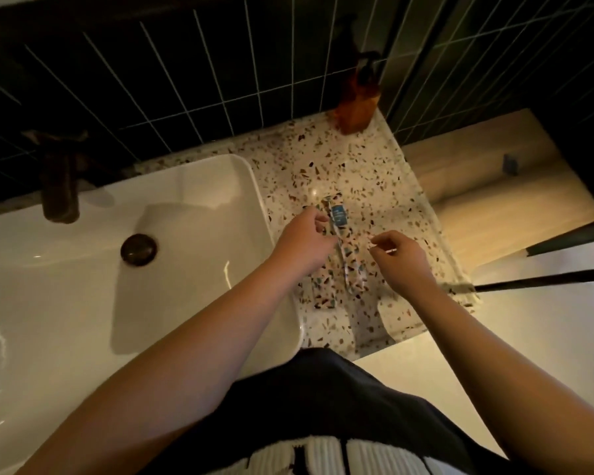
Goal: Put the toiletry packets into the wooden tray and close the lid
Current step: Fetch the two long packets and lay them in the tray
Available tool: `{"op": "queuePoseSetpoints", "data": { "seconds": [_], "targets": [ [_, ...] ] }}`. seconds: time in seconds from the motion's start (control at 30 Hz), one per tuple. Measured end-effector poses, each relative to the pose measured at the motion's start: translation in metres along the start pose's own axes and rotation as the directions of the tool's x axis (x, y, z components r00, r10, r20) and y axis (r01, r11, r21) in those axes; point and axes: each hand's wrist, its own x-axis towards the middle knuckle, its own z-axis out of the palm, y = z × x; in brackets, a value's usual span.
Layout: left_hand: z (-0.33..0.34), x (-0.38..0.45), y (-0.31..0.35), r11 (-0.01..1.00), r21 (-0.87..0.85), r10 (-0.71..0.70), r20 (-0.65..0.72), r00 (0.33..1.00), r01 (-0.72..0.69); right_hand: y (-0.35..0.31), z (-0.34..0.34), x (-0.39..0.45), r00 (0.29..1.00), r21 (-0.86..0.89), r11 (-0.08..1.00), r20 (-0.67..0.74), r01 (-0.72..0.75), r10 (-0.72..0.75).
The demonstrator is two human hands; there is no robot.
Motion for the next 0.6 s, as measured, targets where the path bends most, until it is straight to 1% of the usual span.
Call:
{"op": "queuePoseSetpoints", "data": {
  "seconds": [0.07, 0.13, 0.17, 0.23, 0.33, 0.4, 0.47, 0.53, 0.57, 0.6],
  "targets": [
    [0.019, 0.021, -0.003, 0.989, 0.032, -0.148, 0.004, 0.989, 0.147, 0.009, 0.007, 0.012, 0.999, -0.059, 0.998, 0.027, -0.034, 0.036],
    [0.035, 0.035, -0.012, 0.951, 0.093, -0.292, -0.035, 0.956, 0.294, 0.014, 0.018, 0.019, 0.995, -0.108, 0.993, 0.071, -0.056, 0.064],
    [0.041, 0.04, -0.017, 0.926, 0.127, -0.35, -0.064, 0.934, 0.356, 0.015, 0.025, 0.021, 0.993, -0.153, 0.987, 0.099, -0.051, 0.066],
    [0.053, 0.046, -0.029, 0.887, 0.166, -0.417, -0.107, 0.902, 0.43, 0.017, 0.04, 0.025, 0.989, -0.273, 0.962, 0.139, -0.005, 0.045],
    [0.065, 0.049, -0.043, 0.861, 0.212, -0.426, -0.197, 0.883, 0.462, 0.015, 0.055, 0.027, 0.994, -0.381, 0.922, 0.11, 0.063, -0.023],
    [0.07, 0.049, -0.049, 0.856, 0.267, -0.381, -0.254, 0.889, 0.443, 0.012, 0.06, 0.03, 0.994, -0.444, 0.891, 0.097, 0.094, -0.057],
    [0.073, 0.046, -0.054, 0.843, 0.367, -0.309, -0.267, 0.913, 0.393, 0.012, 0.063, 0.033, 0.991, -0.485, 0.867, 0.12, 0.114, -0.064],
    [0.074, 0.045, -0.058, 0.828, 0.437, -0.262, -0.253, 0.931, 0.352, 0.014, 0.063, 0.035, 0.989, -0.449, 0.888, 0.141, 0.1, -0.039],
    [0.075, 0.045, -0.059, 0.831, 0.429, -0.269, -0.246, 0.931, 0.354, 0.015, 0.063, 0.036, 0.989, -0.402, 0.912, 0.145, 0.078, -0.02],
    [0.074, 0.044, -0.058, 0.845, 0.387, -0.295, -0.239, 0.925, 0.369, 0.016, 0.063, 0.037, 0.989, -0.35, 0.936, 0.146, 0.051, 0.001]
  ]
}}
